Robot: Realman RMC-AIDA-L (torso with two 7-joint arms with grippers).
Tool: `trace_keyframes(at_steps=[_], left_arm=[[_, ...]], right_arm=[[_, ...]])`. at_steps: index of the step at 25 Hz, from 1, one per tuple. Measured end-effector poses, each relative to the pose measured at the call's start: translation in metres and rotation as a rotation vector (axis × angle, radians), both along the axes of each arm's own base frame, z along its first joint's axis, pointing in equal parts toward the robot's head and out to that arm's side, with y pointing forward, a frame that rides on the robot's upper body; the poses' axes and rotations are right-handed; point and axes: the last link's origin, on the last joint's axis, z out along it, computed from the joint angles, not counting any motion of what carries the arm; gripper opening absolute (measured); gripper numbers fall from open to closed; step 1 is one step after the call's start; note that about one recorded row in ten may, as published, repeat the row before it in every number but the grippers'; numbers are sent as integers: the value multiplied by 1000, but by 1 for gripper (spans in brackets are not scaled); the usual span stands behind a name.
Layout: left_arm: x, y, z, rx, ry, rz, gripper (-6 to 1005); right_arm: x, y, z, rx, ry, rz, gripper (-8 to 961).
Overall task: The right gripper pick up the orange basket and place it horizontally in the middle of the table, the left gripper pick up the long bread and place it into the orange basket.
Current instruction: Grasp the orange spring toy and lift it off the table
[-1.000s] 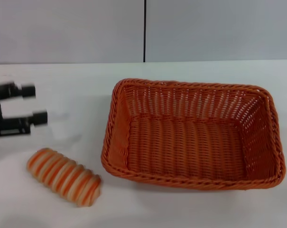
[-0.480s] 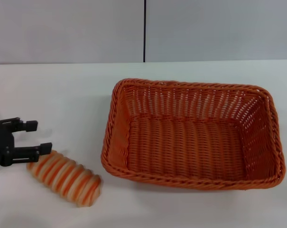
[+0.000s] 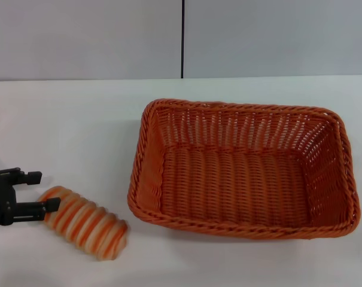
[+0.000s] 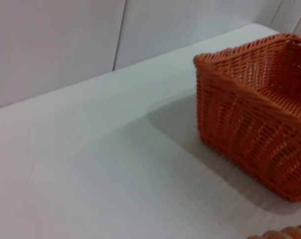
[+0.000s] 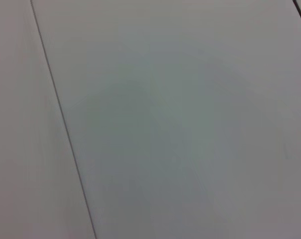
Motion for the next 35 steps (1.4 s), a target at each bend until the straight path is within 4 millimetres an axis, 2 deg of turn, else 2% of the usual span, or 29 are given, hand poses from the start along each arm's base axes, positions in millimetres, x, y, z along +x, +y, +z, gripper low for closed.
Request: trace_keyframes(at_steps=[20,35], left_arm=[[-10,-5,-15,-36,15,48,753],[-10,-4,-13,-33,14,29,681]], right_arm=[[-3,3,-1,-8,5,11,593],[0,1,1,5,18,-5,593]])
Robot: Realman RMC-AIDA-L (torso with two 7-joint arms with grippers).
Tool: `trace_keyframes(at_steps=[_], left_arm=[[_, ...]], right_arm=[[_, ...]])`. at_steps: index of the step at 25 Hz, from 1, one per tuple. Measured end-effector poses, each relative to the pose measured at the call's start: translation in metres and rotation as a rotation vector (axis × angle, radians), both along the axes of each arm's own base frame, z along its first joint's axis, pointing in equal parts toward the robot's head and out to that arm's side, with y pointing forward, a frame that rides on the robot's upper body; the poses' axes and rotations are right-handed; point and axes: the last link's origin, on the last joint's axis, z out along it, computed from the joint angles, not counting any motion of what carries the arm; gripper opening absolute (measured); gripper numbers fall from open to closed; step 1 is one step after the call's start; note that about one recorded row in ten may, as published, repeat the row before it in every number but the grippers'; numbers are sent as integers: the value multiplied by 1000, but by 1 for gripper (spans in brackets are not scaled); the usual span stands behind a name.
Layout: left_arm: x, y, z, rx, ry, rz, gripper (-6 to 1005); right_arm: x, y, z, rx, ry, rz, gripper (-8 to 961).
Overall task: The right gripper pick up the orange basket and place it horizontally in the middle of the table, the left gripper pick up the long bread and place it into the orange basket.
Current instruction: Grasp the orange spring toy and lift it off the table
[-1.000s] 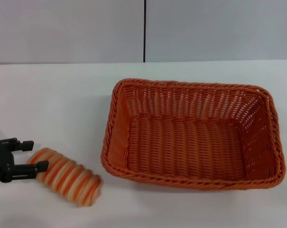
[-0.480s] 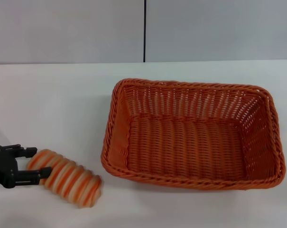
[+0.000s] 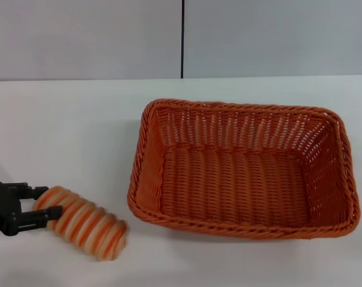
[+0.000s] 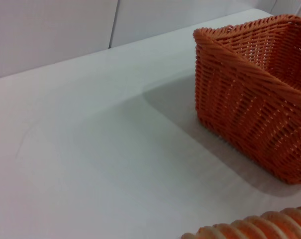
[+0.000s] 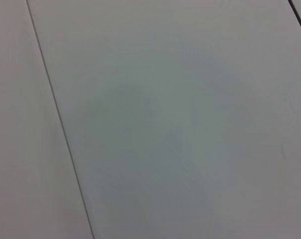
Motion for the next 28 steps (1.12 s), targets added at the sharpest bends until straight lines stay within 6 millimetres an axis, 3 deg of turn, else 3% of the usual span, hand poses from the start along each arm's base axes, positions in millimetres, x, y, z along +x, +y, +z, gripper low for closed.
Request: trace_keyframes(at_steps=[4,13,28], left_arm=[[1,1,1,2,-1,-4,587],[3,3,0,-4,-6,-10,486],[4,2,0,-9,-13,-13,405]], right_arm=[[1,0,2,9,2,-4,593],[1,1,2,12,2,-6,593],[1,2,2,13,2,-6,593]])
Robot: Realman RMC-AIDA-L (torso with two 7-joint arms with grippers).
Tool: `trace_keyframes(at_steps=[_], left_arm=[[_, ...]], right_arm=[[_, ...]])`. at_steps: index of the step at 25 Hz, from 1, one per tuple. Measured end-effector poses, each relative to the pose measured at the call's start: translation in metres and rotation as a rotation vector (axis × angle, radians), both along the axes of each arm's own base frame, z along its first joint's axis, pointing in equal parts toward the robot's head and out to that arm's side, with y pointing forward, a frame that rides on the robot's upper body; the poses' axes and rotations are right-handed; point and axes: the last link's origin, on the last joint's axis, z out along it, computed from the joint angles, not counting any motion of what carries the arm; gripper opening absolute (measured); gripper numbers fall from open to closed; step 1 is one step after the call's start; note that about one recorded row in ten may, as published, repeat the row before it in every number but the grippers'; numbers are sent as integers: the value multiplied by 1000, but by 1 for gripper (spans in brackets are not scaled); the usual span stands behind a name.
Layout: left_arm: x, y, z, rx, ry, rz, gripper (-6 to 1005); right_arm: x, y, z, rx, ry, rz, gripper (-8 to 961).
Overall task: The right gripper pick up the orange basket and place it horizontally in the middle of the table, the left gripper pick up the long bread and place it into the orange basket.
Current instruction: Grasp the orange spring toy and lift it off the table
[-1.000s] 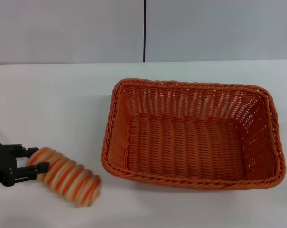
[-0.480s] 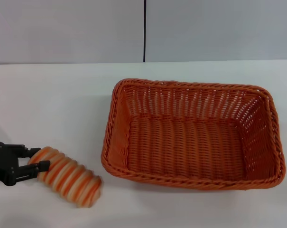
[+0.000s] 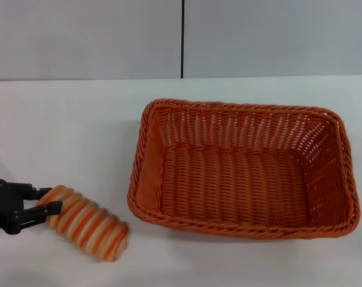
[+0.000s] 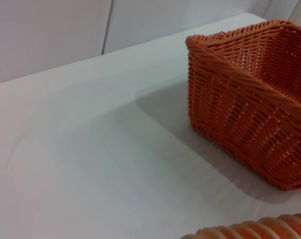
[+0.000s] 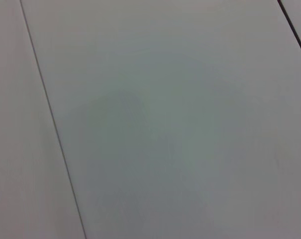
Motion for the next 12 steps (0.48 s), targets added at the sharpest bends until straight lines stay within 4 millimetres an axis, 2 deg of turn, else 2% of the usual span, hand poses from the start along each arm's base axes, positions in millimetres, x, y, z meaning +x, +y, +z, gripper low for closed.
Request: trace_keyframes(at_steps=[12], left_arm=[[0,1,0,1,1,-1,312]], right_arm=[[0,0,-1,0,1,1,593]])
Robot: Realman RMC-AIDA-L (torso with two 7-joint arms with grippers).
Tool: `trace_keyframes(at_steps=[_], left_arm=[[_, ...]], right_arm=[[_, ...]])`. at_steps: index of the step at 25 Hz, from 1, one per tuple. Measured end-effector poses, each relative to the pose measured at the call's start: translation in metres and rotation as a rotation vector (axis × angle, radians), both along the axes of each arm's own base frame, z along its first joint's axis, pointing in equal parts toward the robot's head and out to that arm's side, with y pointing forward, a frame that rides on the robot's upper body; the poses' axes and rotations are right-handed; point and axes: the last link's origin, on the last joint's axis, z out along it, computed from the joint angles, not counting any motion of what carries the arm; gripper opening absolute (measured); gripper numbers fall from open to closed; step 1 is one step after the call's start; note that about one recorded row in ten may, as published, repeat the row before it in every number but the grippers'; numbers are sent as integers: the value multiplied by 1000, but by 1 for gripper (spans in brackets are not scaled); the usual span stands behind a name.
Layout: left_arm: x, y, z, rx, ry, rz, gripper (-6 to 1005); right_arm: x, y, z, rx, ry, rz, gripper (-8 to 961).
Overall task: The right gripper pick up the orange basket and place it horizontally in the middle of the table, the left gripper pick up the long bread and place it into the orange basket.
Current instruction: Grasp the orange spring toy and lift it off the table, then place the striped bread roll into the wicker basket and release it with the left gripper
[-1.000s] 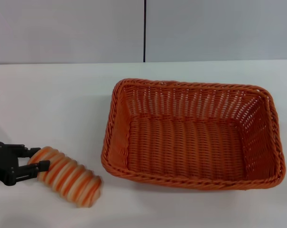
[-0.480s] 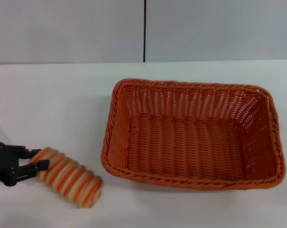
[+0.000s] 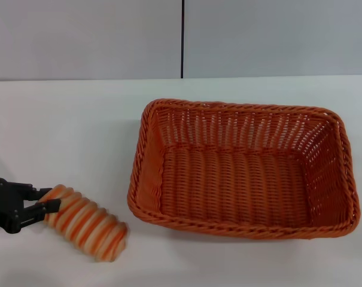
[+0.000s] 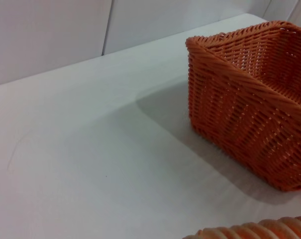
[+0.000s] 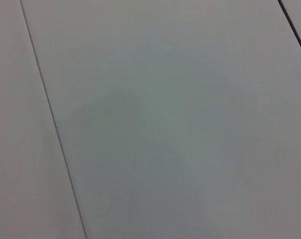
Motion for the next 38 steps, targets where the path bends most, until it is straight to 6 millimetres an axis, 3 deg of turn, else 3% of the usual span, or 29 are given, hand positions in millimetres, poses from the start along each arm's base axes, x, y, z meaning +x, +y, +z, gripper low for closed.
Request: trace_keyframes(at_steps=[13,26,27,38], left_arm=[[0,0,0,0,-1,5,210],[-3,3,8,65,-11,23,183],[-6,7,19,148,-25,39,180],[2,25,62,423,-163,51,166]], right_arm=[[0,1,0,1,-3,-3,593],[1,1,0,2,-7,-7,593],[1,1,0,3,-7,-6,593],[1,0,-2,0,4,-5,593]])
